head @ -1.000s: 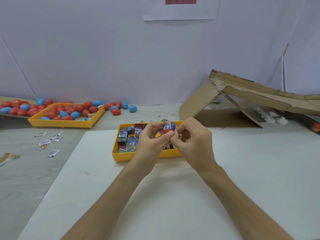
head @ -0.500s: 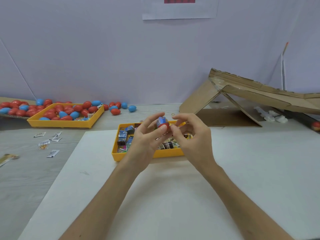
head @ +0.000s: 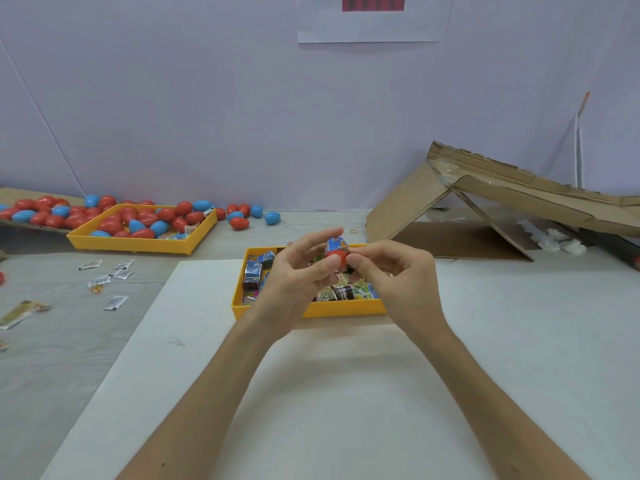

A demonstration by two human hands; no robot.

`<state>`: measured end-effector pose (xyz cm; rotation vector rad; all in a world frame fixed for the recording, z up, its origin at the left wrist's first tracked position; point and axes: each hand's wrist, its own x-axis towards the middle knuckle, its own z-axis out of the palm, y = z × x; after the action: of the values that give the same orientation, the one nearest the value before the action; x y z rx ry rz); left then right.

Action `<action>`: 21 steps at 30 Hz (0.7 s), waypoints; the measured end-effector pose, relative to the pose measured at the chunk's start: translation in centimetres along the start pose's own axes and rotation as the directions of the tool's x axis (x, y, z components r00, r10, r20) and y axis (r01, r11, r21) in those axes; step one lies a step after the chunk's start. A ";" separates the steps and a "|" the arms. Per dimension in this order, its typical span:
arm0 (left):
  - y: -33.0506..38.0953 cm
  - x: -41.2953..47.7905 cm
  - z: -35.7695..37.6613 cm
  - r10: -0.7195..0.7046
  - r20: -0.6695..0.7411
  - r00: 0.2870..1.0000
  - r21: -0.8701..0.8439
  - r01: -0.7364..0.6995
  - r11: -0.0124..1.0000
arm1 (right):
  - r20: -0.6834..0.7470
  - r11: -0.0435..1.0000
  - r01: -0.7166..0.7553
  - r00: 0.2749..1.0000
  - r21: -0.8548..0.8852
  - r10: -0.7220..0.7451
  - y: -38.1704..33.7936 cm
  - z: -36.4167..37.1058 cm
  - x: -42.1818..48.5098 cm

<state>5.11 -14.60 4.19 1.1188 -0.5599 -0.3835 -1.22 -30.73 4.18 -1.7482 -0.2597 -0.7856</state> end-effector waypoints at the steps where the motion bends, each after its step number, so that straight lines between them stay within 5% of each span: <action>1: 0.1 0.0 -0.1 -0.003 0.001 1.000 0.012 0.003 1.000 | 0.005 1.000 0.011 1.000 -0.024 -0.011 0.0 0.0 0.0; 11: -0.1 -0.1 0.4 0.045 -0.006 0.999 0.102 -0.045 0.994 | -0.005 0.856 0.292 0.945 -0.427 -0.326 0.6 0.4 -0.4; 21: -0.5 -0.2 0.7 0.057 0.017 0.998 0.099 -0.058 0.993 | 0.003 0.782 0.376 0.902 -0.496 -0.432 1.0 0.3 -0.5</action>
<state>4.50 -15.22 3.90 1.1938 -0.6282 -0.3170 -0.95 -30.66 3.07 -2.1455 -0.3975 -1.3541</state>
